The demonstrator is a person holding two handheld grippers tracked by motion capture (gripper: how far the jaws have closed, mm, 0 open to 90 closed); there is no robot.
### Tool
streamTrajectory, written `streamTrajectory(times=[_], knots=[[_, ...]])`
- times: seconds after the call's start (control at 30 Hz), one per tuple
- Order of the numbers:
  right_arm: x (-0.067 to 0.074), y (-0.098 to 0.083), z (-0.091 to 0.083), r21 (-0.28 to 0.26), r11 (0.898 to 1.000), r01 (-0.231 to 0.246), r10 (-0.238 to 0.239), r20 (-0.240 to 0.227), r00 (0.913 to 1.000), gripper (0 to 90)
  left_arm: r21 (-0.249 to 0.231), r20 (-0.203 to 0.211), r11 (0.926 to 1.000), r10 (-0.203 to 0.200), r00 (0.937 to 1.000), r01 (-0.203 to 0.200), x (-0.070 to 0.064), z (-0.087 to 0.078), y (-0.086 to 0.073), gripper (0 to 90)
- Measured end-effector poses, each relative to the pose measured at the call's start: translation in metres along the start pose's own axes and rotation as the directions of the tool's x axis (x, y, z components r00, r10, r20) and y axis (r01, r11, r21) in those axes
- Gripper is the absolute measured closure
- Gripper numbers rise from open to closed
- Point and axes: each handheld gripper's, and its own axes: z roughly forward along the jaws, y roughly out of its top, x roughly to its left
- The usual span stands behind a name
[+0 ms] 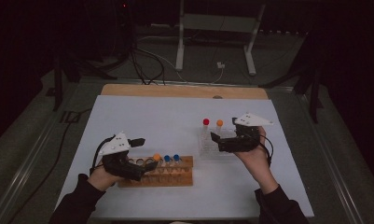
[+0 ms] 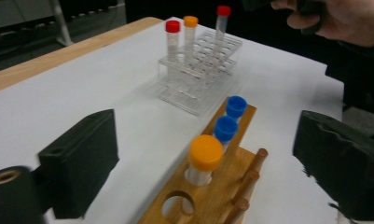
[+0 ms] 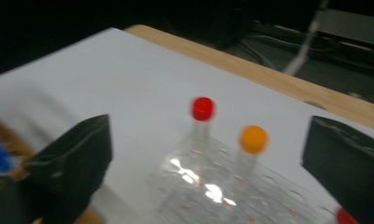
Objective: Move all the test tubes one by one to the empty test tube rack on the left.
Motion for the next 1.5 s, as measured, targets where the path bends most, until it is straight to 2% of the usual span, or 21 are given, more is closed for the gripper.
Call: streamTrajectory(times=[0.07,0.17,0.23,0.4,0.5,0.63,0.9,1.1,1.27,1.5], knots=[[-0.003,-0.003,0.004,0.014,1.0,-0.014,0.013,0.04,0.9991,5.8,0.002,-0.004,1.0,-0.002,1.0,0.002,0.001,-0.001,-0.002,2.2],[-0.006,-0.01,0.011,0.023,0.999,-0.027,0.026,0.064,0.9976,11.5,0.001,-0.003,1.0,-0.005,1.0,0.005,0.001,-0.002,-0.003,1.3],[-0.006,-0.015,0.016,0.038,0.999,-0.03,0.027,0.076,0.9967,16.4,-0.006,-0.009,0.9999,-0.01,0.9999,0.01,0.001,-0.003,-0.002,0.6],[-0.012,-0.026,0.028,0.084,0.995,-0.048,0.04,0.097,0.9945,34.6,-0.014,-0.014,0.9999,-0.005,0.9999,0.005,0.002,-0.005,-0.002,0.6],[-0.016,-0.029,0.032,0.101,0.994,-0.042,0.031,0.105,0.994,46.9,-0.014,-0.015,0.9999,-0.004,0.9999,0.004,0.002,-0.005,-0.002,0.6],[-0.02,-0.031,0.037,0.132,0.99,-0.054,0.039,0.112,0.9929,54.0,-0.012,-0.008,0.9999,0.001,1.0,-0.001,0.001,-0.004,-0.002,0.6],[-0.024,-0.03,0.049,0.173,0.98,-0.094,0.076,0.109,0.9911,61.5,-0.009,-0.013,0.9999,0.005,0.9999,-0.005,0.002,-0.004,-0.002,0.6],[-0.025,-0.031,0.059,0.205,0.974,-0.095,0.071,0.122,0.9901,64.9,-0.013,-0.013,0.9999,0.003,0.9999,-0.003,0.002,-0.005,-0.001,0.6],[-0.026,-0.031,0.064,0.213,0.972,-0.103,0.077,0.13,0.9886,68.7,-0.007,-0.014,1.0,0.005,0.9999,-0.005,0.002,-0.004,-0.002,0.7],[-0.025,-0.031,0.067,0.205,0.974,-0.095,0.067,0.139,0.988,74.6,-0.009,-0.011,1.0,0.0,0.9999,0.0,0.002,-0.005,-0.001,0.6]])
